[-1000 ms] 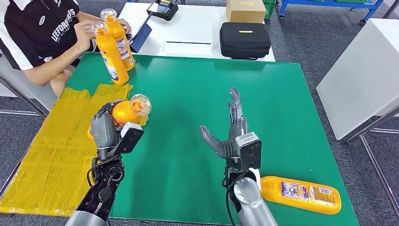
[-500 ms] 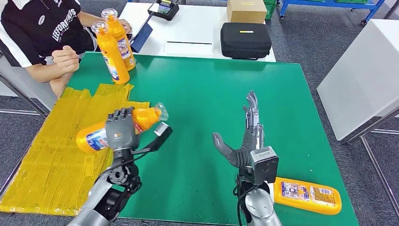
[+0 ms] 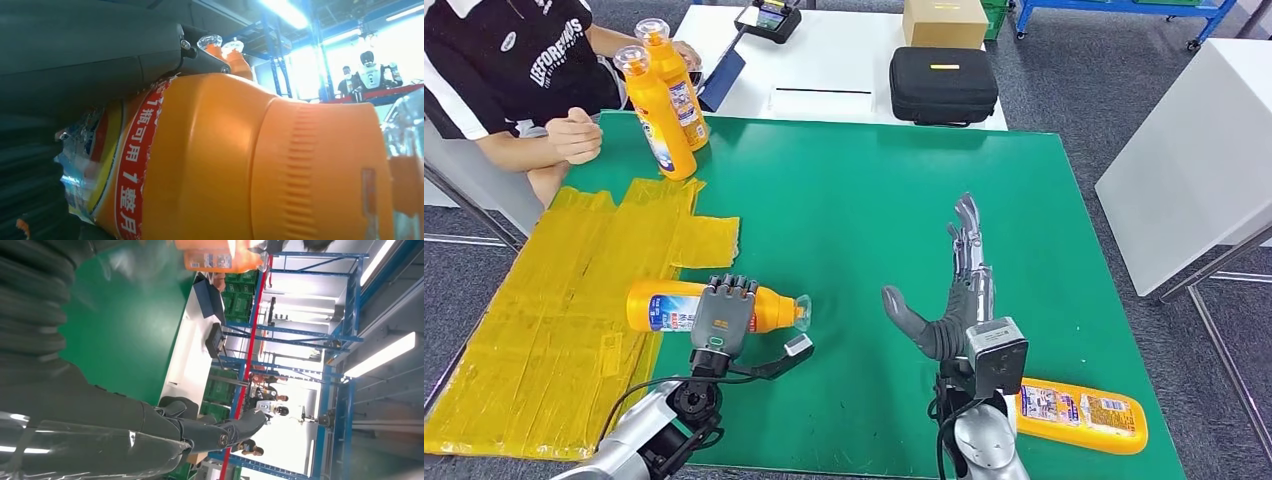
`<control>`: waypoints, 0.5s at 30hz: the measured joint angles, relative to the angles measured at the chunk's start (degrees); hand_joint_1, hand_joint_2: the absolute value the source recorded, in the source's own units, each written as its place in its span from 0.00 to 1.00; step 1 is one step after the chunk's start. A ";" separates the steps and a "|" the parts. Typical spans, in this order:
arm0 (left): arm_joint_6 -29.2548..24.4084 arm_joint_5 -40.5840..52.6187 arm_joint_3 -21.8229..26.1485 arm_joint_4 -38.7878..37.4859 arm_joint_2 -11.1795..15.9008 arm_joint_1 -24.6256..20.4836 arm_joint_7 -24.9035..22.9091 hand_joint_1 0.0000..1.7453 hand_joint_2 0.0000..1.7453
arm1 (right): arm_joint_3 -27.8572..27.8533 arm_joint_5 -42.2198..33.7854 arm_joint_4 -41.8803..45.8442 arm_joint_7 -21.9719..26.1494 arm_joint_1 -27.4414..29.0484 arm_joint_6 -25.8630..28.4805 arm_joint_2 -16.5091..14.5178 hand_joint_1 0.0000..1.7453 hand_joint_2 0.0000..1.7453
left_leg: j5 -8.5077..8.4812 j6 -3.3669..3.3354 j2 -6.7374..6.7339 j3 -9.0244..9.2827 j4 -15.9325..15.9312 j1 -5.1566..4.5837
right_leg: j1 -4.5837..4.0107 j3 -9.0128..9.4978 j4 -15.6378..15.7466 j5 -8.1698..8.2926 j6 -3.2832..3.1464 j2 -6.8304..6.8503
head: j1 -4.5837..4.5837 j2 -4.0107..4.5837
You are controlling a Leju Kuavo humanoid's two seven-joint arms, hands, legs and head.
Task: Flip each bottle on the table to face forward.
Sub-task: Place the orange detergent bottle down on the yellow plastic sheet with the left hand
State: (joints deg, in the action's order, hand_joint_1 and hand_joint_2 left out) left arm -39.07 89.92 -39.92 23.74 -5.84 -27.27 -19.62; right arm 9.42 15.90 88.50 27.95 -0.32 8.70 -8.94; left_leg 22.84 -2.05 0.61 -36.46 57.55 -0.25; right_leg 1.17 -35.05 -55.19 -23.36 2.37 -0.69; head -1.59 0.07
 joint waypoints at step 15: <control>-0.07 -0.13 2.68 -2.17 0.71 -1.12 2.51 0.00 0.00 | 0.56 21.72 2.66 -5.66 1.75 -2.31 2.24 0.00 1.00 | -0.01 0.00 0.05 0.04 0.00 -0.01 | 0.01 0.05 0.00 0.00 0.00 0.02 | 0.00 0.00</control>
State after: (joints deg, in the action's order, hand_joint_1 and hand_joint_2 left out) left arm -39.13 89.79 -37.24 21.57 -5.14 -28.38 -17.11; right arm 9.97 37.62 91.16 22.29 1.43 6.39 -6.70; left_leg 22.84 -2.05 0.66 -36.42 57.55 -0.26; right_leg 1.18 -35.00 -55.19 -23.36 2.37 -0.67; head -1.59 0.07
